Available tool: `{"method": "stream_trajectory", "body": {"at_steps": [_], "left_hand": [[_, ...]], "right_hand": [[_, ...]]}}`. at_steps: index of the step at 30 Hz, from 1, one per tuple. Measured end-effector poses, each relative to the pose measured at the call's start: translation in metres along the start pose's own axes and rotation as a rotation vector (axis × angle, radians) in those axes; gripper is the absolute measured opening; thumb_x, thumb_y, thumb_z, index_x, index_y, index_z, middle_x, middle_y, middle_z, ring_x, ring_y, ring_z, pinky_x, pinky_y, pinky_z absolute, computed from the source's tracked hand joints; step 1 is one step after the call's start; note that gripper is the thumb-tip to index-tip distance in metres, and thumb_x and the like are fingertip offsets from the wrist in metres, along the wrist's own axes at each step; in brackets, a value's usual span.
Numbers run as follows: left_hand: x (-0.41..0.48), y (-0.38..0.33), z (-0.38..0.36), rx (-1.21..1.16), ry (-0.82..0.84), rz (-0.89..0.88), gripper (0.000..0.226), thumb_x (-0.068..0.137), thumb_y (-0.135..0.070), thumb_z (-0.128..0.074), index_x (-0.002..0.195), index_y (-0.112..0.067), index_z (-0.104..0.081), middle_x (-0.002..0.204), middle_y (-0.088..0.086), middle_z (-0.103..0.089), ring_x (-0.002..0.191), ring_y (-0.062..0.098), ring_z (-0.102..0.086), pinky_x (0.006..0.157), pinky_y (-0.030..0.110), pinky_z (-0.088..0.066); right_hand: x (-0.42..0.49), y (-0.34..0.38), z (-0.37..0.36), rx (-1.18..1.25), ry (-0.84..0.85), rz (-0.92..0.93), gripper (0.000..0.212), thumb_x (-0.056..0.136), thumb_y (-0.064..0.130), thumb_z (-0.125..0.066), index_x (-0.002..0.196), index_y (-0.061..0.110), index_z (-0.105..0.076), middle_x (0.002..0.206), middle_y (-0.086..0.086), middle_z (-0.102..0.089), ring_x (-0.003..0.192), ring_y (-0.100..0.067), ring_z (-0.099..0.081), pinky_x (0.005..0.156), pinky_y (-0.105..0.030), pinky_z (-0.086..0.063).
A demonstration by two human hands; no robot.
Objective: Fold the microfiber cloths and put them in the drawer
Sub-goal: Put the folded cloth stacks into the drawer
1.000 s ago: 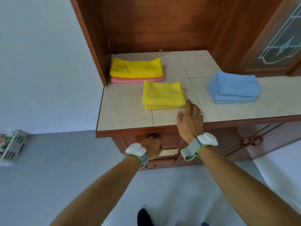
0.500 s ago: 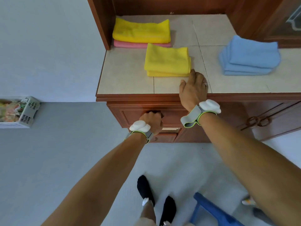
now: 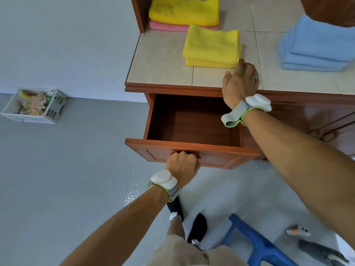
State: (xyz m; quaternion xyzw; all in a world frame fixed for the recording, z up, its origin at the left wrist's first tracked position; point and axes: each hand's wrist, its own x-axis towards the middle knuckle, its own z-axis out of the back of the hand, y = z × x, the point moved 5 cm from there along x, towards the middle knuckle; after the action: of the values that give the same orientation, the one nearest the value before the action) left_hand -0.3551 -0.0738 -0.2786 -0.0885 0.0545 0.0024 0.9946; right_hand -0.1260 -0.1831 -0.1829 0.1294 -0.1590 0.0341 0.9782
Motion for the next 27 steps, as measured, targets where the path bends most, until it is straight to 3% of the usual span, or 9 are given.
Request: {"method": "stream_trajectory", "body": {"at_steps": [5, 8, 10, 13, 16, 18, 21, 25, 27], "left_hand": [[-0.01, -0.002, 0.004, 0.027, -0.073, -0.007, 0.034, 0.085, -0.033, -0.059, 0.057, -0.013, -0.061, 0.052, 0.004, -0.063, 0.043, 0.028, -0.059, 0.045, 0.026, -0.043], [-0.009, 0.0, 0.0, 0.012, 0.0, -0.035, 0.037, 0.092, -0.039, -0.048, 0.071, -0.013, -0.066, 0.067, 0.004, -0.069, 0.057, 0.028, -0.065, 0.055, 0.029, -0.053], [-0.003, 0.004, 0.0, -0.029, 0.152, -0.06, 0.042, 0.093, -0.049, -0.042, 0.095, -0.016, -0.067, 0.09, 0.004, -0.072, 0.079, 0.029, -0.069, 0.073, 0.038, -0.058], [-0.001, -0.006, 0.017, -0.079, 0.559, -0.18, 0.059, 0.095, -0.058, -0.039, 0.13, -0.012, -0.052, 0.126, 0.007, -0.061, 0.111, 0.029, -0.06, 0.097, 0.045, -0.05], [0.0, -0.024, 0.063, -0.244, 0.651, -0.268, 0.055, 0.097, -0.057, -0.037, 0.122, -0.015, -0.061, 0.115, 0.001, -0.068, 0.103, 0.018, -0.063, 0.094, 0.04, -0.051], [0.017, -0.027, 0.108, -0.508, 0.593, -0.243, 0.046, 0.098, -0.052, -0.04, 0.109, -0.016, -0.067, 0.098, -0.002, -0.073, 0.088, 0.013, -0.068, 0.086, 0.036, -0.056], [0.064, -0.015, 0.165, -0.921, 0.385, -0.058, 0.03, 0.099, -0.041, -0.049, 0.101, -0.016, -0.067, 0.088, -0.001, -0.075, 0.073, 0.009, -0.069, 0.072, 0.028, -0.057], [0.143, 0.018, 0.214, -0.812, -0.172, -0.055, 0.017, 0.096, -0.029, -0.054, 0.105, -0.018, -0.064, 0.098, -0.004, -0.067, 0.077, 0.007, -0.061, 0.073, 0.021, -0.049], [0.185, 0.035, 0.223, -0.713, -0.308, -0.005, 0.028, 0.096, -0.03, -0.056, 0.117, -0.011, -0.059, 0.11, 0.008, -0.063, 0.094, 0.019, -0.06, 0.082, 0.03, -0.051]], "right_hand": [[0.0, 0.001, 0.003, 0.008, 0.0, -0.01, 0.059, 0.097, 0.036, -0.035, 0.144, 0.001, -0.033, 0.136, -0.024, -0.043, 0.124, -0.042, -0.045, 0.104, -0.047, -0.033], [-0.002, 0.002, 0.004, 0.014, 0.022, -0.014, 0.058, 0.098, 0.036, -0.035, 0.145, 0.002, -0.031, 0.139, -0.024, -0.04, 0.126, -0.042, -0.042, 0.106, -0.046, -0.031], [0.001, 0.002, 0.007, 0.022, 0.039, -0.025, 0.058, 0.099, 0.036, -0.035, 0.146, 0.002, -0.029, 0.139, -0.023, -0.039, 0.128, -0.041, -0.041, 0.108, -0.046, -0.029], [0.007, -0.003, 0.011, 0.051, 0.033, -0.049, 0.058, 0.098, 0.037, -0.038, 0.145, 0.003, -0.03, 0.137, -0.023, -0.041, 0.125, -0.042, -0.043, 0.106, -0.047, -0.032], [0.003, -0.002, 0.009, 0.097, 0.087, -0.051, 0.063, 0.097, 0.037, -0.043, 0.147, 0.003, -0.026, 0.136, -0.023, -0.041, 0.125, -0.043, -0.042, 0.105, -0.049, -0.033], [0.004, -0.002, 0.008, 0.13, 0.12, -0.034, 0.068, 0.096, 0.036, -0.045, 0.15, 0.002, -0.02, 0.138, -0.024, -0.039, 0.127, -0.043, -0.038, 0.107, -0.049, -0.031], [0.014, -0.006, 0.017, 0.173, 0.166, -0.05, 0.071, 0.095, 0.034, -0.048, 0.15, 0.002, -0.017, 0.14, -0.025, -0.037, 0.127, -0.044, -0.037, 0.107, -0.049, -0.03], [0.025, -0.008, 0.027, 0.293, 0.214, -0.137, 0.069, 0.093, 0.041, -0.05, 0.148, 0.008, -0.024, 0.138, -0.023, -0.041, 0.128, -0.043, -0.037, 0.107, -0.047, -0.03], [0.035, -0.009, 0.028, 0.315, 0.221, -0.193, 0.07, 0.091, 0.058, -0.045, 0.141, 0.01, -0.036, 0.134, -0.022, -0.048, 0.126, -0.043, -0.041, 0.105, -0.048, -0.032]]}}
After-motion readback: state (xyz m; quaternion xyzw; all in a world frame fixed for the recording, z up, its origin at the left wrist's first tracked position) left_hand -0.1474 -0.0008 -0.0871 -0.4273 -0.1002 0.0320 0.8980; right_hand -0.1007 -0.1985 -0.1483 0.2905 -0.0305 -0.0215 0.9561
